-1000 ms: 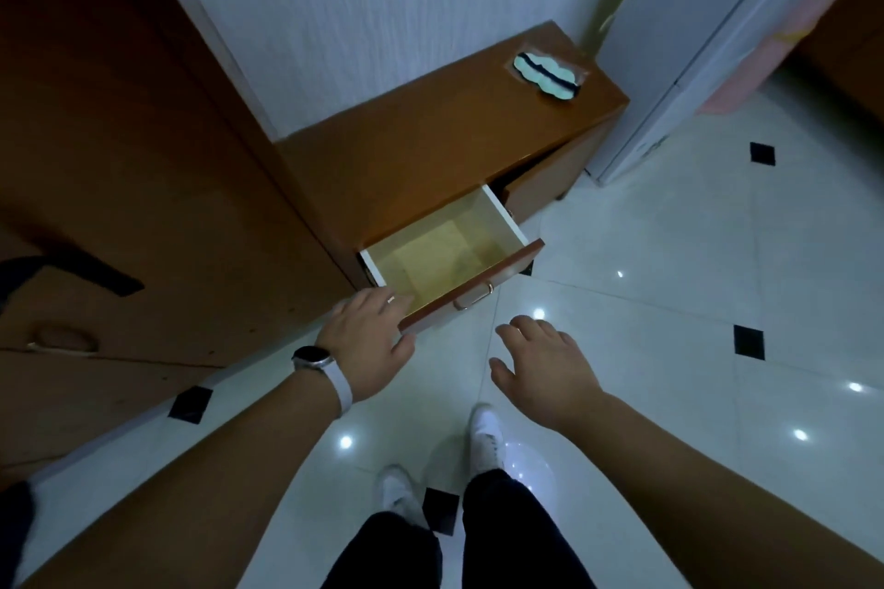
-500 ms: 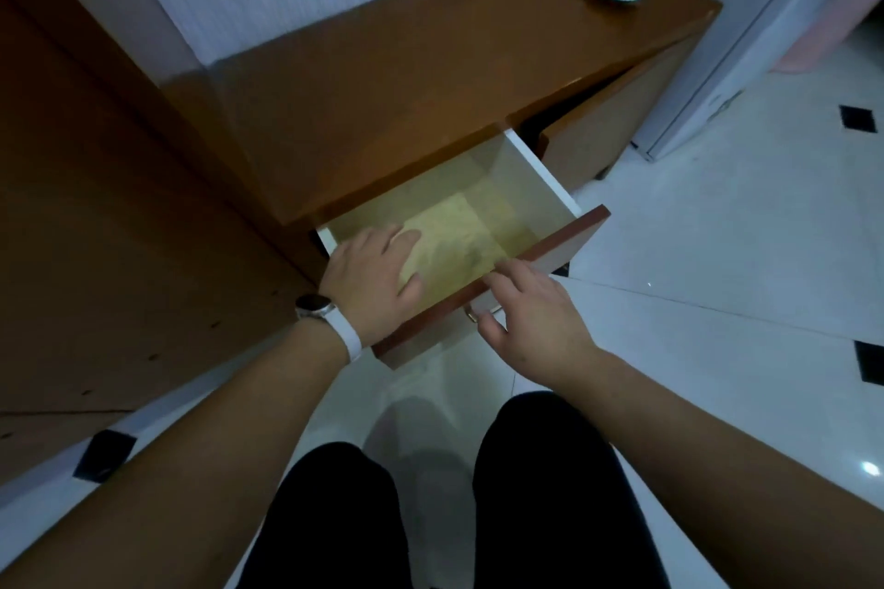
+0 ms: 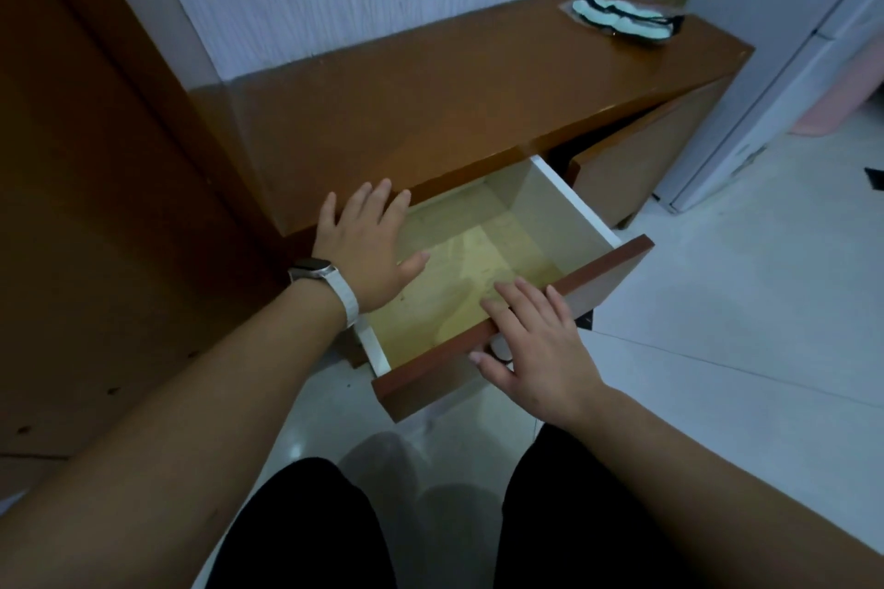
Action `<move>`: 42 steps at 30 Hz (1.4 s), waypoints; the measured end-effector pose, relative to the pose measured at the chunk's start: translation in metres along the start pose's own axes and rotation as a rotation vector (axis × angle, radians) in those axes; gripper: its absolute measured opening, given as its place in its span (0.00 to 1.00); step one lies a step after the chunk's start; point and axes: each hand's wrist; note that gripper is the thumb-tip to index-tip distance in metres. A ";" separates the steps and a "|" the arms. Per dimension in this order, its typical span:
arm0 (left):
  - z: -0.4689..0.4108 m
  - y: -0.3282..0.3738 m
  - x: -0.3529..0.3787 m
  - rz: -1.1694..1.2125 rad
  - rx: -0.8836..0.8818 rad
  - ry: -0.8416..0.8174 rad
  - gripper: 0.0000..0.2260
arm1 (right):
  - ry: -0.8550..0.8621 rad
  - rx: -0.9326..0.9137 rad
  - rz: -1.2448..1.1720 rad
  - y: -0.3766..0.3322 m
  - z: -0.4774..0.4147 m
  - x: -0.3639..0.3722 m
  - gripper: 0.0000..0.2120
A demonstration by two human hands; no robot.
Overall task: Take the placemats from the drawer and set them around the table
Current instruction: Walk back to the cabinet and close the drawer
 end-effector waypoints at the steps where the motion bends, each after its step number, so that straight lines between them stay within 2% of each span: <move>1: -0.003 -0.001 0.001 0.013 -0.004 -0.022 0.36 | 0.002 -0.004 0.007 0.002 -0.003 0.001 0.32; 12: -0.009 -0.005 0.007 0.103 -0.028 -0.028 0.43 | 0.078 -0.048 0.058 0.002 -0.065 0.019 0.35; 16: -0.011 -0.007 0.007 0.140 -0.012 -0.061 0.42 | 0.115 -0.065 0.064 0.002 -0.093 0.023 0.36; 24: -0.008 -0.008 0.012 0.043 0.045 0.046 0.39 | 0.144 -0.089 0.108 0.001 -0.142 0.032 0.39; 30: -0.009 -0.007 0.016 0.028 0.032 0.077 0.37 | 0.258 -0.098 0.085 0.007 -0.150 0.048 0.42; 42: -0.008 -0.002 0.015 -0.001 0.005 0.106 0.36 | 0.306 0.004 0.114 -0.001 -0.183 0.032 0.49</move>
Point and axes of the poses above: each hand's wrist, its own z-axis away from the middle knuckle, its own x-axis out of the palm, y = z × x, and after that the axes turned 2 degrees about -y, right-handed
